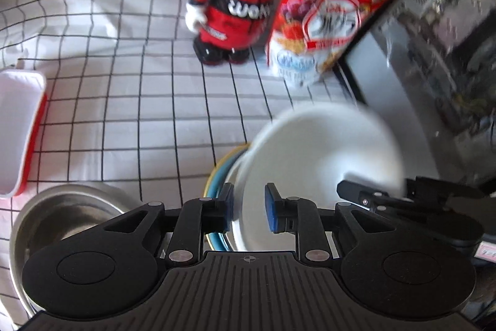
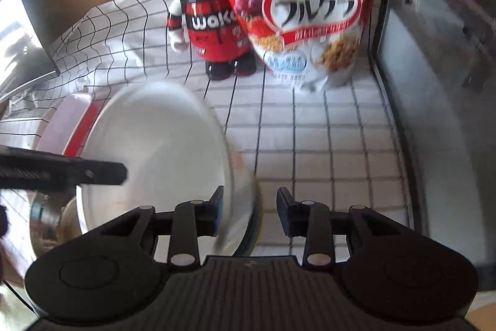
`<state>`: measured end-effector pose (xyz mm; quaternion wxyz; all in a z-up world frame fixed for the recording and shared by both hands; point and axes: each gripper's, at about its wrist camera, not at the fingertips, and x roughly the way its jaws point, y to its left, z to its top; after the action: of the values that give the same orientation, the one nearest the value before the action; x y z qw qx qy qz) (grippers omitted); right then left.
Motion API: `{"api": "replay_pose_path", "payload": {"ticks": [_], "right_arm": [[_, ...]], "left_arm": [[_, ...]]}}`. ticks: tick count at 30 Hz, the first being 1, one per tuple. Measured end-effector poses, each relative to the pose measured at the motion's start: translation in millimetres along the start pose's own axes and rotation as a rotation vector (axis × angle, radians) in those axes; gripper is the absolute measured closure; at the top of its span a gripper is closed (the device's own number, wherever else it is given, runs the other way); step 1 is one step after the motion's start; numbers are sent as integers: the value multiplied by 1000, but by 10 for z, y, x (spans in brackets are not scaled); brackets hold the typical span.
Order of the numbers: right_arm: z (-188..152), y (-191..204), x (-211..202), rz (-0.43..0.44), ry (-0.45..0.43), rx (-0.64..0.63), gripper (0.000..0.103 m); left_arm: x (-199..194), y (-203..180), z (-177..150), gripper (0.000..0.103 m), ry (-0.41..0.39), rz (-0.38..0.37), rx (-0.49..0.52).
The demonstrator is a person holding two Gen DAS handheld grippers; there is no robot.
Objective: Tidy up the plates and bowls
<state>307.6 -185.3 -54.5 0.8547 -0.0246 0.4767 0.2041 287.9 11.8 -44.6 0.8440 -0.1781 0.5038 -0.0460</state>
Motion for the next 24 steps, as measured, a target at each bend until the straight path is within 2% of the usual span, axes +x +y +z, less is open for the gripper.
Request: {"api": "replay_pose_path", "payload": {"ticks": [5, 8, 11, 12, 15, 18, 21, 24], "right_arm": [[82, -11, -5, 5, -31, 17, 66], [68, -54, 75, 19, 1, 49, 66], [44, -95, 128, -5, 19, 63, 65], [39, -98, 128, -9, 18, 59, 62], [30, -25, 66, -26, 2, 19, 61], [45, 107, -104, -29, -55, -43, 60], [91, 266, -310, 35, -108, -71, 57], [126, 447, -397, 133, -108, -50, 51]], "left_arm": [[-65, 50, 61, 79, -16, 9, -25], [-61, 45, 33, 80, -10, 27, -4], [-27, 61, 0, 81, -10, 78, 23], [-13, 94, -11, 77, -6, 80, 19], [-58, 217, -47, 79, -3, 42, -17], [-243, 357, -88, 80, -24, -3, -38], [-546, 578, -141, 80, -88, -20, -69], [-835, 833, -211, 80, -160, 76, -72]]}}
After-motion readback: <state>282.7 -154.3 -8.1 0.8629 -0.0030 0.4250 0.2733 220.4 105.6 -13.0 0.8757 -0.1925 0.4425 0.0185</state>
